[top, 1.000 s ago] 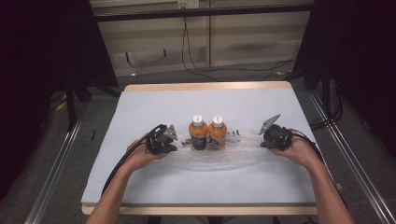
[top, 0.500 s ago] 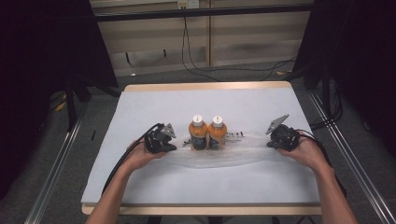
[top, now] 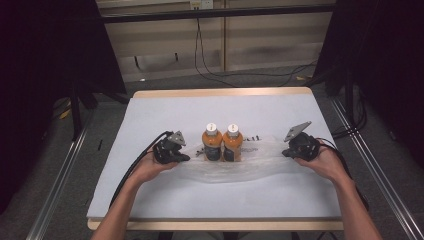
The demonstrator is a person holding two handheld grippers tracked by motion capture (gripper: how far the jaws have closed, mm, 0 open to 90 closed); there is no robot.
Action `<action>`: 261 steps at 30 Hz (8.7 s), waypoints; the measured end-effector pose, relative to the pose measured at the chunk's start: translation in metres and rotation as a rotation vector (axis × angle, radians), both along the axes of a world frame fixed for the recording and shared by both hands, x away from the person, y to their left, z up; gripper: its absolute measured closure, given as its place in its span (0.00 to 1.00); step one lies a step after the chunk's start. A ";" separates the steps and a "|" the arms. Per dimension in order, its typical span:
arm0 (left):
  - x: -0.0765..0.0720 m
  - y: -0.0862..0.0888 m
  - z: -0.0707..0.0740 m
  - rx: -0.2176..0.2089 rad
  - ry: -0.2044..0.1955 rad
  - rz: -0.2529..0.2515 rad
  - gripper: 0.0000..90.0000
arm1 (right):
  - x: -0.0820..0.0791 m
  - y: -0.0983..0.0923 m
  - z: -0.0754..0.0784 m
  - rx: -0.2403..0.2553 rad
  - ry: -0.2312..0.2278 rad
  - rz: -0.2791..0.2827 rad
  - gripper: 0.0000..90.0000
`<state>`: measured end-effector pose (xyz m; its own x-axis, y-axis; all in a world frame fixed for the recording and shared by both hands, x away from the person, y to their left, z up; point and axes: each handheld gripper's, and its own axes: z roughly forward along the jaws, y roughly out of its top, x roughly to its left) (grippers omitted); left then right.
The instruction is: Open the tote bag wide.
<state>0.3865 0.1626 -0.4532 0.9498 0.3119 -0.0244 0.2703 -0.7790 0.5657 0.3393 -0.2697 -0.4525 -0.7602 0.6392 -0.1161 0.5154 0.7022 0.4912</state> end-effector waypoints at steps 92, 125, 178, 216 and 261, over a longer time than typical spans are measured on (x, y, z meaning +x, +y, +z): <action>-0.053 -0.085 -0.023 -0.130 -0.007 -0.099 1.00 | 0.076 0.111 -0.027 0.323 0.094 0.081 1.00; -0.074 -0.074 -0.025 -0.177 0.042 -0.166 1.00 | 0.115 0.136 -0.028 0.291 0.033 -0.016 1.00; -0.077 -0.062 -0.021 -0.145 0.075 -0.167 1.00 | 0.154 0.147 -0.033 0.295 -0.042 -0.234 1.00; -0.061 -0.019 0.014 -0.383 -0.001 0.020 1.00 | 0.065 0.096 0.051 0.513 -0.147 -0.038 1.00; -0.109 0.077 0.023 -0.390 -0.126 0.326 0.05 | -0.114 -0.014 0.035 0.541 -0.346 -0.331 0.21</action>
